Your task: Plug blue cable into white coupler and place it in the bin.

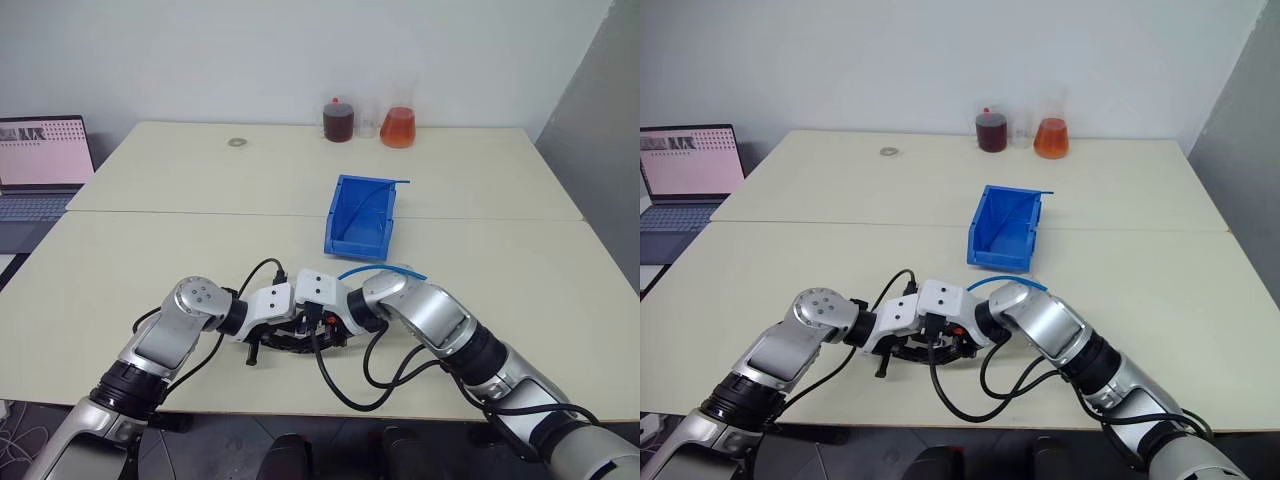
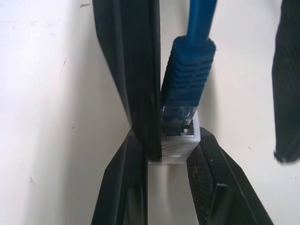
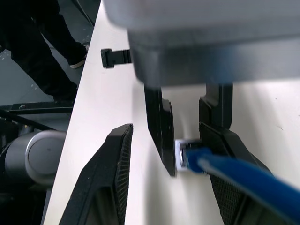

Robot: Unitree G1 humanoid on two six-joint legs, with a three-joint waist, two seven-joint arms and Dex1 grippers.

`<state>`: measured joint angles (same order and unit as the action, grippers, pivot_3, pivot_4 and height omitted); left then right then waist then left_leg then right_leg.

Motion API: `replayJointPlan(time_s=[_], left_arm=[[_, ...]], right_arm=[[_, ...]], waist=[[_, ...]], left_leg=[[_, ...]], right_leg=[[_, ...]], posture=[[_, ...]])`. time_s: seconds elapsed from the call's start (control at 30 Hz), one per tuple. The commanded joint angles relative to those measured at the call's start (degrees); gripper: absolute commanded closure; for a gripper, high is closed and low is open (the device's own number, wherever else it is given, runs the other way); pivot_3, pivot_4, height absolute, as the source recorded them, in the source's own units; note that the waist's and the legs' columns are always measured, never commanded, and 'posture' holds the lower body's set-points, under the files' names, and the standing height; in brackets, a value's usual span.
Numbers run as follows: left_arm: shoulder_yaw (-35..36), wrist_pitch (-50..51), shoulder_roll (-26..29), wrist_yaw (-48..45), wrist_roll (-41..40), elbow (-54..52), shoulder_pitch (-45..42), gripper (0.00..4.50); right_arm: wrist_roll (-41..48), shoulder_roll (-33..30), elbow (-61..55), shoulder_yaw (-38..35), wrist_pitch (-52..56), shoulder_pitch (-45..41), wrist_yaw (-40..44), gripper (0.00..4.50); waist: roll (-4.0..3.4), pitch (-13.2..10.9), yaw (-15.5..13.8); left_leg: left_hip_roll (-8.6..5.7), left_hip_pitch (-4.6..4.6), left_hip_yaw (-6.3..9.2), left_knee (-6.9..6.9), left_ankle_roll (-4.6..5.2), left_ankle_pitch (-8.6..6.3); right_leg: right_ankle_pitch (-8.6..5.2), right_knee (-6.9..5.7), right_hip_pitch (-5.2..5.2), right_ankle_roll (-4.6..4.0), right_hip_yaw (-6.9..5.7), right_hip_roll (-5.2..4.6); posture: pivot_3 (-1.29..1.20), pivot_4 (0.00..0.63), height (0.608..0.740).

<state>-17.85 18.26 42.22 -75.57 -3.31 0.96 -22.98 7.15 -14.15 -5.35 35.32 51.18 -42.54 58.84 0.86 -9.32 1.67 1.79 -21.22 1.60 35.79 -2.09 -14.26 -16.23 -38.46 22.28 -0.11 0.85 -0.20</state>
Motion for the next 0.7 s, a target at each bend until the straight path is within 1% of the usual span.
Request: replayJointPlan(time_s=[0.03,0.1,0.2,0.7], left_arm=[[-0.44,0.96,0.9,2.72,2.55,4.03,0.47,3.7],[-0.4,0.94,1.0,2.74,2.5,4.12,0.45,3.7],[-0.34,0.89,1.11,2.76,2.38,4.16,0.45,3.7],[-0.84,0.78,1.12,2.46,2.25,4.21,0.32,3.7]], right_arm=[[1.94,-1.36,-1.88,-1.22,1.22,-1.42,1.02,2.13],[2.83,-1.61,-2.43,-2.09,2.02,-1.64,0.52,2.13],[3.68,-1.27,-2.8,-2.77,2.87,-1.89,-0.44,2.13],[6.67,0.53,-2.32,-5.75,3.25,-2.44,-4.25,2.13]], waist=[[0.02,-0.03,0.04],[0.03,-0.04,0.03],[0.04,-0.04,0.01],[0.06,-0.06,0.09]], left_leg=[[0.0,-0.16,-0.01,0.03,0.0,0.0],[-0.01,-0.37,0.01,0.08,0.0,0.0],[-0.04,-0.68,0.02,0.11,0.01,0.01],[-0.08,-0.77,-0.05,0.11,0.01,0.01]], right_leg=[[0.05,0.01,0.03,0.08,0.0,0.0],[0.23,0.01,0.19,0.39,-0.03,0.01],[0.25,0.0,0.45,0.42,-0.07,0.02],[0.25,-0.1,0.67,0.42,-0.03,0.15]], posture=[[0.0,0.15,0.74],[0.0,0.15,0.74],[0.0,0.15,0.74],[0.0,0.15,0.74]])
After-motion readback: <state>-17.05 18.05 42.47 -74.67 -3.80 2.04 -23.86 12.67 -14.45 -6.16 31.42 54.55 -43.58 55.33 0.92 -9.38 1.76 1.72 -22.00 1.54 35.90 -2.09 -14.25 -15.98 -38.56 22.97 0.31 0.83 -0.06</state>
